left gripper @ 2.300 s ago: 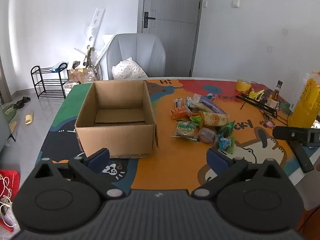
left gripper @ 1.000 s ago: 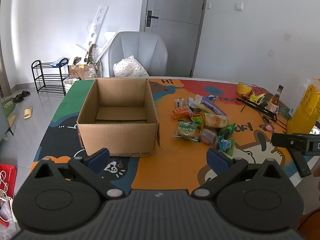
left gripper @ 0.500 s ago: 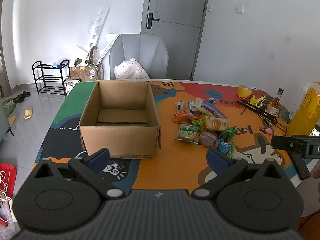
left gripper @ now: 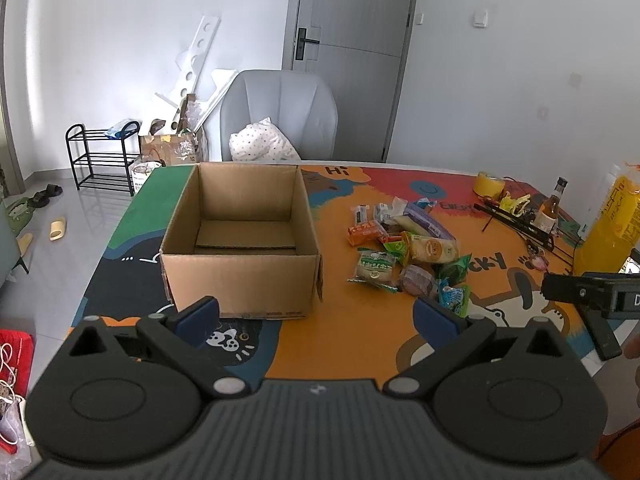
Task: Organize snacks
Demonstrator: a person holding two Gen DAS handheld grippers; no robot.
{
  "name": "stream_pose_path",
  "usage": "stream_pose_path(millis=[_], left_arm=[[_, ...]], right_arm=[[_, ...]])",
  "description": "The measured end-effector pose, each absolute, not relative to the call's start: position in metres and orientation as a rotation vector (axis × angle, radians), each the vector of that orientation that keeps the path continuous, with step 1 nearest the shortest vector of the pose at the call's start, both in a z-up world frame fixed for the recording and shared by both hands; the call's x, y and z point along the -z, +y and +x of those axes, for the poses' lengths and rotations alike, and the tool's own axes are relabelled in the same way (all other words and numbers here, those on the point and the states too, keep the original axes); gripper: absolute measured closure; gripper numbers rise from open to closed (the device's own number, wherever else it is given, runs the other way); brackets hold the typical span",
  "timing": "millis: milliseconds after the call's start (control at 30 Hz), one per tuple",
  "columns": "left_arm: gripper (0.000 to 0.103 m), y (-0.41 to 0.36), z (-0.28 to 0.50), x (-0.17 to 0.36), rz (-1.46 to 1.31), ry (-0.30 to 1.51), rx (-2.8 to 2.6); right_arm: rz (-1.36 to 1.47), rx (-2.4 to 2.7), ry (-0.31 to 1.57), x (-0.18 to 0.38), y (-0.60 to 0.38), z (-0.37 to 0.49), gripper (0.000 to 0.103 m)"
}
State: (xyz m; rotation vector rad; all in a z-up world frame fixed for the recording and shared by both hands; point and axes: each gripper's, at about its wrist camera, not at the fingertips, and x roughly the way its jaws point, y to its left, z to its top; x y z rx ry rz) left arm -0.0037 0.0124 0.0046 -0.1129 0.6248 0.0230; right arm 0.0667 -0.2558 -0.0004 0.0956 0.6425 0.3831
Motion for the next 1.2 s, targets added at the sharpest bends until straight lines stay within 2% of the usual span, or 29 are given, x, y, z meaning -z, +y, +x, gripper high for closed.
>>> stream_pose_path(millis=[800, 1200], left_arm=[[0.0, 0.01, -0.004, -0.005, -0.105, 0.626, -0.016], [0.0, 0.006, 0.01, 0.008, -0.114, 0.637, 0.0]], right_arm=[[0.1, -0.377, 0.647, 0.001, -0.257, 0.068, 0.0], [0.129, -0.359, 0.684, 0.022, -0.262, 0.088, 0.0]])
